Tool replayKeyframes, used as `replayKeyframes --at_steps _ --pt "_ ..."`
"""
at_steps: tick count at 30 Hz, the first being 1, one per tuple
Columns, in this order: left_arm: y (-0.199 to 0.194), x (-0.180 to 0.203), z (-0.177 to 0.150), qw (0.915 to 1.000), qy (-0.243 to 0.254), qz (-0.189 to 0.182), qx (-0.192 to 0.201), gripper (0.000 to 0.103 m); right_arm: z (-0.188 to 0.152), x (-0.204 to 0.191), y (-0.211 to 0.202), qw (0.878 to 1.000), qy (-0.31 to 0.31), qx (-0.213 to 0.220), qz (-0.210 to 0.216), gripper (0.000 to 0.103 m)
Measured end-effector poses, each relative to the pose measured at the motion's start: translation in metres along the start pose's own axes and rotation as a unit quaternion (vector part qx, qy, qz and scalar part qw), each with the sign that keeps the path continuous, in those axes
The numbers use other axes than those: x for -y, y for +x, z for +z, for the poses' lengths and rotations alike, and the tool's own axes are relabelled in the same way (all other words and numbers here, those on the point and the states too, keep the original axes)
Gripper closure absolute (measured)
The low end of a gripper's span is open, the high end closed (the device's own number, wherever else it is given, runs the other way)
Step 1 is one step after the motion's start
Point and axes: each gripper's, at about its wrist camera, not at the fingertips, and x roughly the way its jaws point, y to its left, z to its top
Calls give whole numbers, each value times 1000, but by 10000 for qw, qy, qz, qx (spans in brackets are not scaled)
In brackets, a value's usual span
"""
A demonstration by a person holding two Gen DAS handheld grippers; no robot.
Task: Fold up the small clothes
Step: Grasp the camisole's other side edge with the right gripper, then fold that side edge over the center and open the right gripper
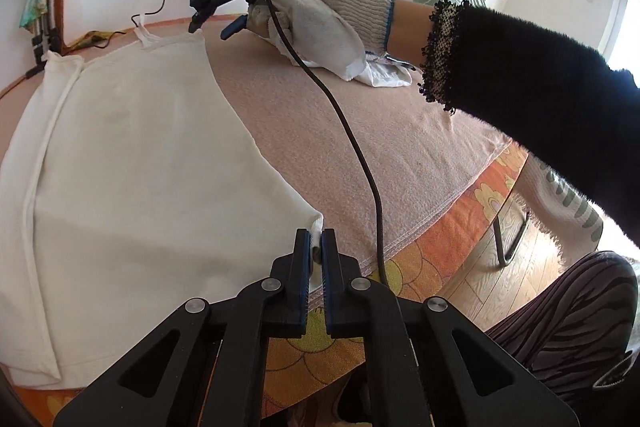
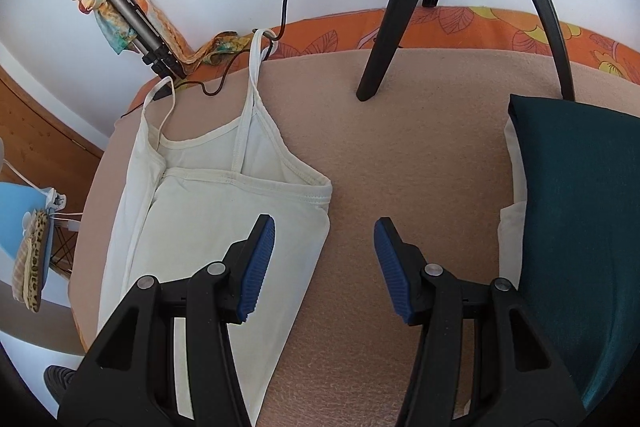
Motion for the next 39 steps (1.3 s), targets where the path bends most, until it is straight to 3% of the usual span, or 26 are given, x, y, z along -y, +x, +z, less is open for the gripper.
replayKeyframes --at_steps 3,6,10,13,21,29,39 --pt "-5 -7 1 9996 -265 -73 95 99 1 -3 8 10000 4 -16 15 49" --pt "-8 -8 2 9992 -348 -69 158 99 3 -8 15 10000 -35 -71 -17 61" --pt "-14 -10 1 9987 -424 -105 250 99 6 -14 20 9999 -27 -74 -131 87" --pt "-19 -17 0 9982 -484 -106 342 99 7 -18 19 9997 -36 -62 -242 95" --pt "-36 -33 -9 9954 -754 -130 582 99 12 -38 6 9977 -90 60 -669 97" --pt "-58 -52 -23 9902 -1109 -69 851 99 23 -91 -3 9928 -459 270 -1078 98" --pt "-79 -96 -45 9797 -1692 195 1056 99 27 -172 36 9857 -1017 113 -1342 98"
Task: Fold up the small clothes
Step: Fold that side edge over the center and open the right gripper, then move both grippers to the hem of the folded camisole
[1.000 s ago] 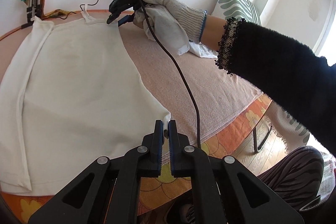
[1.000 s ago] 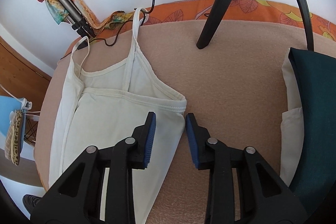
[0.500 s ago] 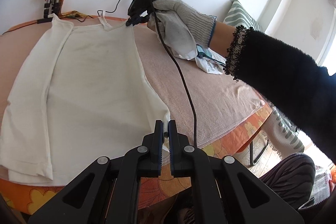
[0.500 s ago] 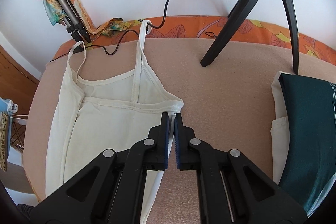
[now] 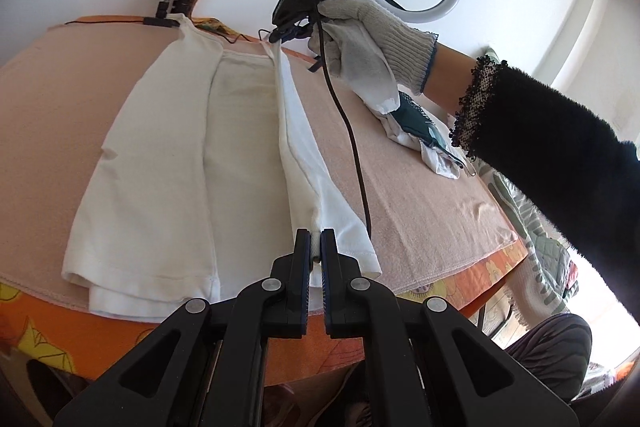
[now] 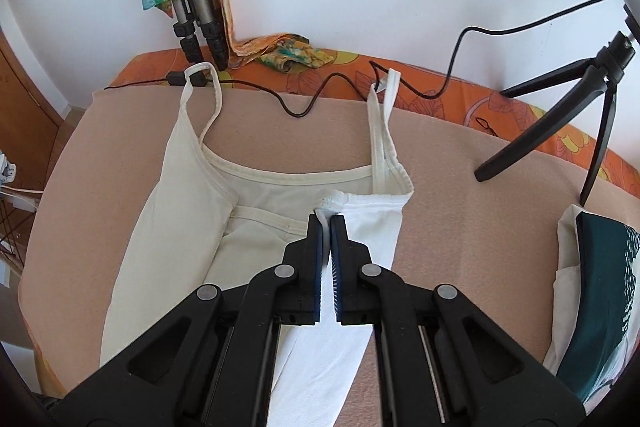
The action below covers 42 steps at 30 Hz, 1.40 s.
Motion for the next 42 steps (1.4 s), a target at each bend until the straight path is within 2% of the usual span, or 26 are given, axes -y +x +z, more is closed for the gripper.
replayKeyframes --at_steps 8,17,21,22,24,25,28,31,33,35,36,38,42 --pt "-2 -27 -3 9996 -242 151 -48 99 1 -41 34 9994 -233 -212 -140 98" --pt "-2 -36 -7 9992 -329 227 -80 99 -3 -50 51 9992 -258 -290 -99 98" --pt "-3 -39 -6 9988 -368 293 -155 99 -3 -50 47 9993 -198 -268 142 98" --pt "-3 -38 -5 9986 -373 331 -199 99 -3 -47 43 9992 -121 -271 249 94" --pt "-6 -37 -4 9984 -376 292 -292 99 -3 -42 28 9987 10 -161 491 73" --pt "-10 -35 -3 9986 -343 265 -310 99 -4 -39 16 9987 51 -18 511 59" --pt "-31 -34 0 9990 -271 228 -287 96 -13 -25 -26 9971 127 321 676 57" --pt "-56 -40 9 9992 -60 325 -225 95 -39 -1 -70 9931 388 495 994 57" --pt "-66 -52 18 9986 14 389 -368 94 -64 15 -97 9906 464 565 1156 57" --pt "-70 -68 28 9974 29 493 -528 87 -95 23 -124 9899 480 619 1179 57" --pt "-71 -77 32 9966 38 578 -580 80 -111 26 -134 9893 481 597 1241 57" --pt "-70 -94 39 9951 -6 672 -728 77 -147 30 -150 9872 524 548 1406 57" --pt "-53 -119 44 9912 -503 371 -1170 77 -220 27 -157 9843 653 187 1631 57"
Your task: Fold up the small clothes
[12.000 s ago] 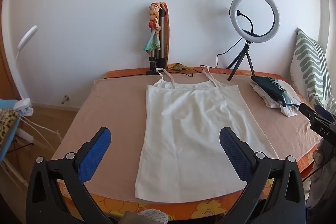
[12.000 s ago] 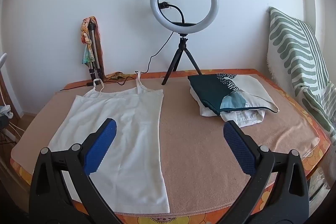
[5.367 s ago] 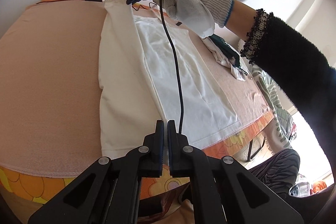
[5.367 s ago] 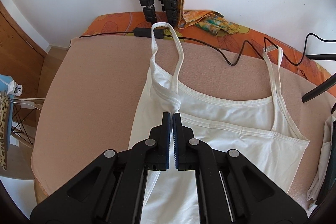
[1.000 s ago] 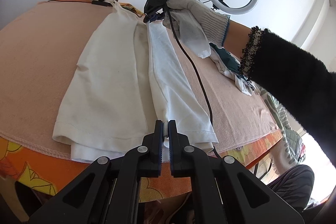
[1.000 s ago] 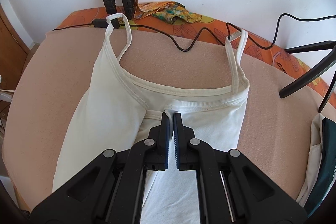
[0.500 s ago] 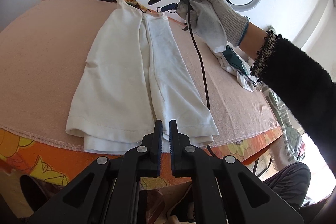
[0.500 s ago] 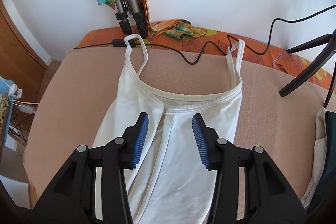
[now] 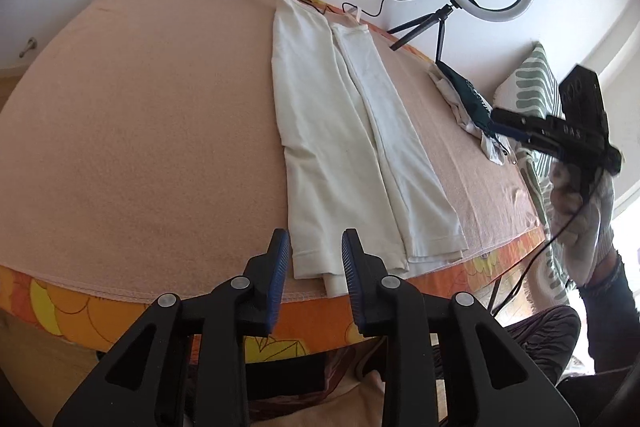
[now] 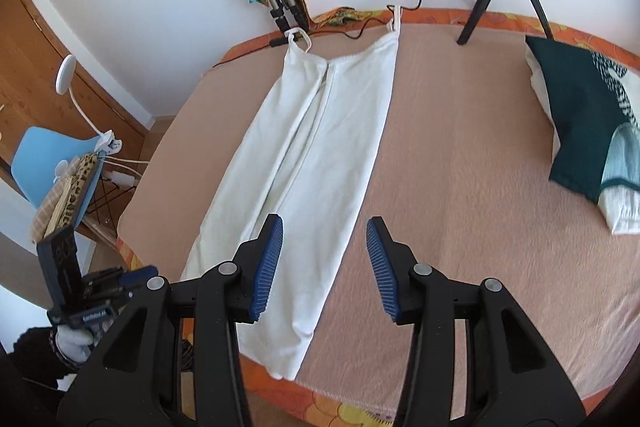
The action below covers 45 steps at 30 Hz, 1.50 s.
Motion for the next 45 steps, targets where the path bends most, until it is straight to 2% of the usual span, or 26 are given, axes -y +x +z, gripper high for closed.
replayKeyframes --at_steps 3,6,10,16,18,19,22,23,26,29,32,35,37,40,43,45 --pt "12 -8 -1 9993 -200 -192 -235 77 -49 8 7 9988 341 -258 237 57" --pt "18 -13 -2 9985 -364 -263 -310 77 -79 11 20 9968 509 -458 421 57" --pt "19 -15 -3 9982 -450 -314 -252 77 -94 7 30 9950 508 -599 621 57" --pt "22 -15 -1 9973 -476 -516 -211 78 -103 2 41 9944 375 -726 671 58" --pt "27 -16 -1 9962 -543 -628 -266 80 -103 0 41 9943 330 -733 703 61" --pt "27 -16 -2 9960 -547 -648 -268 90 -103 0 41 9944 321 -733 695 63" --pt "27 -13 -2 9968 -463 -616 -216 99 -104 -1 40 9951 259 -708 639 73" --pt "26 -12 -2 9968 -452 -627 -184 99 -103 -1 42 9950 263 -723 644 80" --pt "22 -10 -5 9972 -388 -635 -119 101 -104 0 47 9935 353 -778 756 93" --pt "18 -10 -12 9966 -437 -691 -86 101 -103 1 47 9928 385 -803 805 96" --pt "19 -14 -17 9965 -490 -673 -110 101 -104 4 47 9908 548 -809 932 96" --pt "16 -19 -15 9954 -605 -735 -61 101 -104 2 48 9920 459 -803 859 96" --pt "15 -23 -13 9937 -762 -817 -110 100 -104 4 47 9900 539 -839 999 96" --pt "13 -23 -13 9932 -745 -878 -150 98 -104 6 45 9876 613 -866 1159 89" --pt "21 -19 -16 9923 -722 -920 -400 96 -106 8 49 9848 664 -941 1297 82" --pt "28 -17 -18 9912 -715 -964 -561 96 -107 5 50 9848 648 -914 1324 82"
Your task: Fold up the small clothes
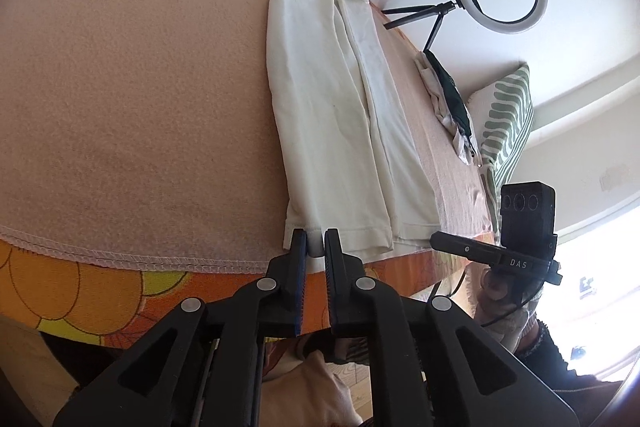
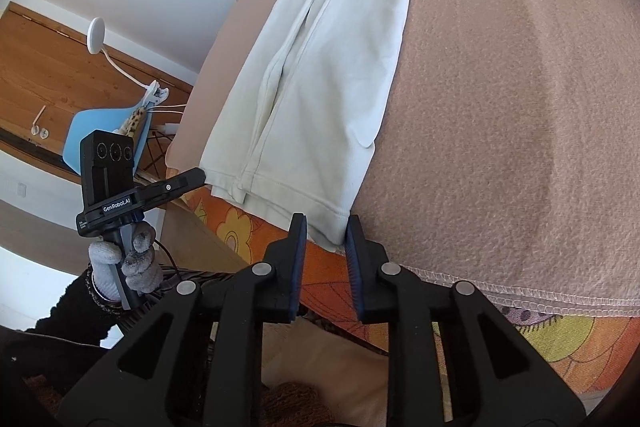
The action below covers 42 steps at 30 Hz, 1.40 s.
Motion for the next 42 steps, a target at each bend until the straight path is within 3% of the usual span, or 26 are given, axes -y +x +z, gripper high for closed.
replayKeyframes --at_steps 4,7,17,22,27,33,36,39,40,42 --pt "7 1 -2 9999 40 -132 -71 96 2 -4 6 10000 -12 -11 64 83" --pt "7 4 -1 9999 72 -140 -6 97 3 -2 8 10000 13 -17 87 92" --pt "-10 13 11 9972 -123 -677 295 100 13 7 -10 9937 529 315 934 96" --pt "-20 18 18 9971 38 -631 433 100 17 6 -14 9925 525 427 1021 96" --pt "-19 10 20 9968 -155 -637 464 101 22 11 -16 9901 622 493 1155 96" --pt "-13 10 9 9992 49 -373 131 100 11 3 -10 9963 324 238 759 96" --pt "-13 3 7 9999 26 -104 -29 97 2 -7 -6 9998 -52 150 107 96" --pt "-19 -8 9 9997 -203 -134 72 97 -4 -9 -5 9993 -232 80 -277 96" --pt "-20 -10 11 9995 -253 -150 85 97 -5 -10 -7 9990 -256 100 -353 92" --pt "-15 -9 15 9994 -291 -174 12 97 -4 -6 -12 9990 -206 165 -364 75"
